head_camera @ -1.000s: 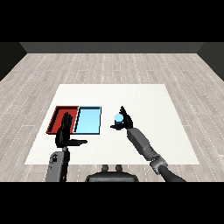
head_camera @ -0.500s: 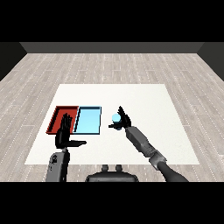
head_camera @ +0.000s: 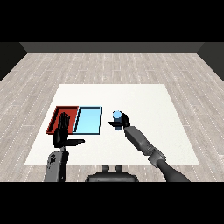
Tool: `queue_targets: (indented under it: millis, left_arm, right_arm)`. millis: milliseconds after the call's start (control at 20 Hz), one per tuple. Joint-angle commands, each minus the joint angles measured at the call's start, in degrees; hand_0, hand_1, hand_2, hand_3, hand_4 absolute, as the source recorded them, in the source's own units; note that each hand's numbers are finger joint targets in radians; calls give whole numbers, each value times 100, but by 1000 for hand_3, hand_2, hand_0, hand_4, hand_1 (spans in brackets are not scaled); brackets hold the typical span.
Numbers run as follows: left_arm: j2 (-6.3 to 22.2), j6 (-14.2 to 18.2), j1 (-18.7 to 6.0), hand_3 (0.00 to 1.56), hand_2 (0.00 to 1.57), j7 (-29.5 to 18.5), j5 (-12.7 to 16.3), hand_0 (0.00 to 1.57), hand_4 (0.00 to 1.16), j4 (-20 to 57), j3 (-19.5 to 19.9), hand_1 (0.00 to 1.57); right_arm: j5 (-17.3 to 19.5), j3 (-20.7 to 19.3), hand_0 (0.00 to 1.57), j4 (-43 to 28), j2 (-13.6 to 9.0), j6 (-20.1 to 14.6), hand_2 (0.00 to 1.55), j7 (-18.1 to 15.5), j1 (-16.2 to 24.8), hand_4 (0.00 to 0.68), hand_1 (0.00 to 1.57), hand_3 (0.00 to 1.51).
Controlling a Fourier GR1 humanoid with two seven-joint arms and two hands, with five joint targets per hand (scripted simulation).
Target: Pick the blue can and put it in the blue box
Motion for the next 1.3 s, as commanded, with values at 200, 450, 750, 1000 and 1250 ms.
queue_targets:
  millis: [200, 450, 750, 1000, 1250]
  left_arm:
    - [-75, 113, -152, 0, 0, -161, -183, 0, 0, 328, -42, 0]
    - [10, -17, -94, 0, 0, -140, -123, 0, 0, 223, -29, 0]
    - [-236, 327, -363, 0, 0, 371, -559, 0, 0, 1, -536, 0]
    - [-63, 11, -754, 0, 0, 533, -207, 0, 0, 394, -329, 0]
    - [-297, 393, -656, 0, 0, 805, -653, 0, 0, -64, -1170, 0]
  right_arm:
    - [230, 763, 1471, 394, 1, -852, 1533, 403, -78, 529, 1471, 1498]
    - [241, 250, 1464, 591, 1, -266, 1488, 230, -648, 544, 1464, 1433]
    - [755, 570, 1515, -1118, -338, -728, 1470, 227, 8, 563, 1515, 1402]
    - [1116, 561, 1531, -2497, -971, -872, 1480, 799, 429, 578, 1531, 1410]
    - [1307, 561, 1510, -4174, -1792, -1065, 1473, 1105, 1098, 585, 1510, 1405]
